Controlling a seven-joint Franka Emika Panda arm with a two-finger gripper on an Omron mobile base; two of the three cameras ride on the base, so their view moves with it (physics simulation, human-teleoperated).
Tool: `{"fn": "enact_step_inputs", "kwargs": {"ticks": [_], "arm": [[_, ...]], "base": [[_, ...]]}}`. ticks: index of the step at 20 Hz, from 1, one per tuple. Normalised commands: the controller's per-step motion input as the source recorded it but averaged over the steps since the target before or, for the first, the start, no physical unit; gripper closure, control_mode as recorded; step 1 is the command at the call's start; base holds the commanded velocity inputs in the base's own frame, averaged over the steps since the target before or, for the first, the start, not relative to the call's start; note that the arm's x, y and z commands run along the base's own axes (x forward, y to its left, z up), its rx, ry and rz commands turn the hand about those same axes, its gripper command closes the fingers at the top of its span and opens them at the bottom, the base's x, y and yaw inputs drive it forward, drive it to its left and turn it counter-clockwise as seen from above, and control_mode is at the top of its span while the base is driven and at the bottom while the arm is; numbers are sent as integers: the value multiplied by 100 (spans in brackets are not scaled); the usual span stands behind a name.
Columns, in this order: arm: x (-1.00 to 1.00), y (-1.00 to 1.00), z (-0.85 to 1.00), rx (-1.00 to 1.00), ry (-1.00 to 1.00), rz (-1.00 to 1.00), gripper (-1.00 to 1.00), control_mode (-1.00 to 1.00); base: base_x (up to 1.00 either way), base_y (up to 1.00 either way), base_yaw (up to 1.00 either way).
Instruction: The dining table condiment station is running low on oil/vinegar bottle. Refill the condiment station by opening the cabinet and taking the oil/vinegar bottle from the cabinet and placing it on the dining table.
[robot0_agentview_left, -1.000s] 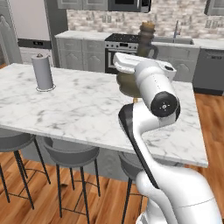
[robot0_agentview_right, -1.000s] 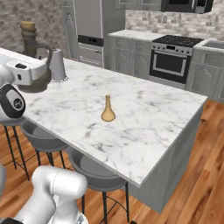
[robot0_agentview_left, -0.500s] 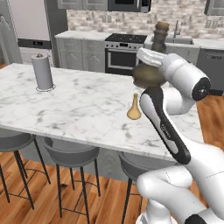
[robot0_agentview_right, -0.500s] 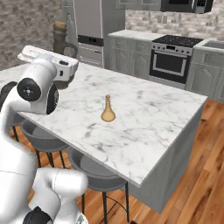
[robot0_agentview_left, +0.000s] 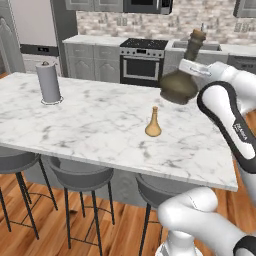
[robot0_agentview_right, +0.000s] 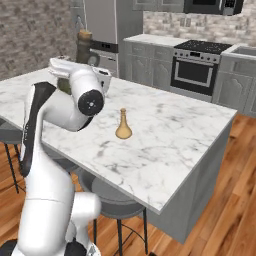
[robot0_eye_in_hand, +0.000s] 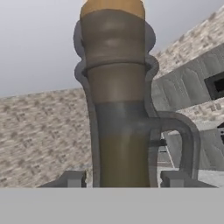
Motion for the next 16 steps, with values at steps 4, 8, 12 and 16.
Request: {"fn": "enact_step_inputs", "kwargs": {"ticks": [4,8,12,16], "arm": [[-29,-38,-39,0,-2,28,100,-100],[-10,-30,-52,-1,0,27,100,-100],[0,-40,-45,-1,0,29,100,-100],[0,-61,-41,0,-2,33,100,-100]], "base": [[0,0,0],[0,0,0],[0,0,0],[0,0,0]]}}
